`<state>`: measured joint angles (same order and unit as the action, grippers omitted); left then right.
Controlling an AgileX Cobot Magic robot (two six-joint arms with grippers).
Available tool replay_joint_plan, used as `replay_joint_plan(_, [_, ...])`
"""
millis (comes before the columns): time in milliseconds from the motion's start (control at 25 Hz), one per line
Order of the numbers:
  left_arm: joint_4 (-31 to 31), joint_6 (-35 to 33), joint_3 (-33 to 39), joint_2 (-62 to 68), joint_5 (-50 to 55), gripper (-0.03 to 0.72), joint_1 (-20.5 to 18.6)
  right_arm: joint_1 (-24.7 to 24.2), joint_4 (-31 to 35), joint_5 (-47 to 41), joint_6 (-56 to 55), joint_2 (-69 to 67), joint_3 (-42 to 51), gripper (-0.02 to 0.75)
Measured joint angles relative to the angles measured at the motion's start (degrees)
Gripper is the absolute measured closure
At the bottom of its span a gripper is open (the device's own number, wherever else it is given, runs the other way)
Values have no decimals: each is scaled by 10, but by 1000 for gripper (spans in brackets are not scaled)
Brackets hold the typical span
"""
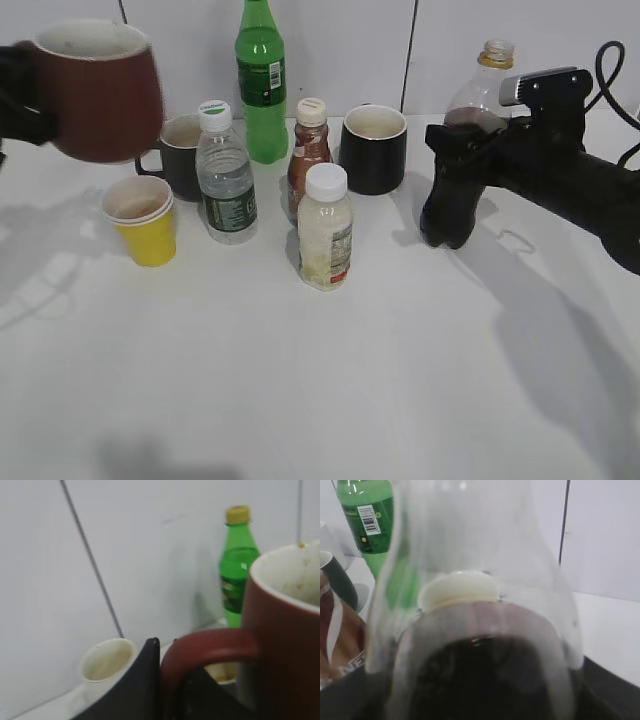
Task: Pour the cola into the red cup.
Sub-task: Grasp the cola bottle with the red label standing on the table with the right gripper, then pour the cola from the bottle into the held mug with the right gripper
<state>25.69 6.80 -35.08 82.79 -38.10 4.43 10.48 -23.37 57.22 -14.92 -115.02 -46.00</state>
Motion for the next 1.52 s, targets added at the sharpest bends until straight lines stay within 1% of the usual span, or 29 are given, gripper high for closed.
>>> replay_joint_plan(120, [2,2,0,0,21,647,44,3,-30,-40,0,23,-1,264])
replay_joint_plan(200, [2,4,-2,0,46,647,80,14,-41,-110,24,56,1,264])
replay_joint_plan(280, [-5,5,-8,0,80,647,121,34,-36,-178,77,101,1,264])
replay_joint_plan(360, [-22,5,-21,0,116,647,156,57,-19,-240,149,140,-1,264])
replay_joint_plan(480, [-34,5,-51,0,158,647,201,95,21,-303,264,186,-9,264])
replay_joint_plan(600, [-39,5,-85,1,205,647,240,125,70,-335,383,211,-22,264])
replay_joint_plan(720, [-40,5,-111,3,223,647,268,143,103,-341,495,220,-32,264])
replay_joint_plan(920, [-40,5,-143,29,248,647,295,146,117,-341,614,220,-41,264])
replay_joint_plan(1120, [-40,6,-167,56,255,647,312,146,123,-317,684,220,-41,264])
replay_joint_plan(1520, [-38,5,-173,65,268,647,321,146,134,-252,817,221,-41,264])
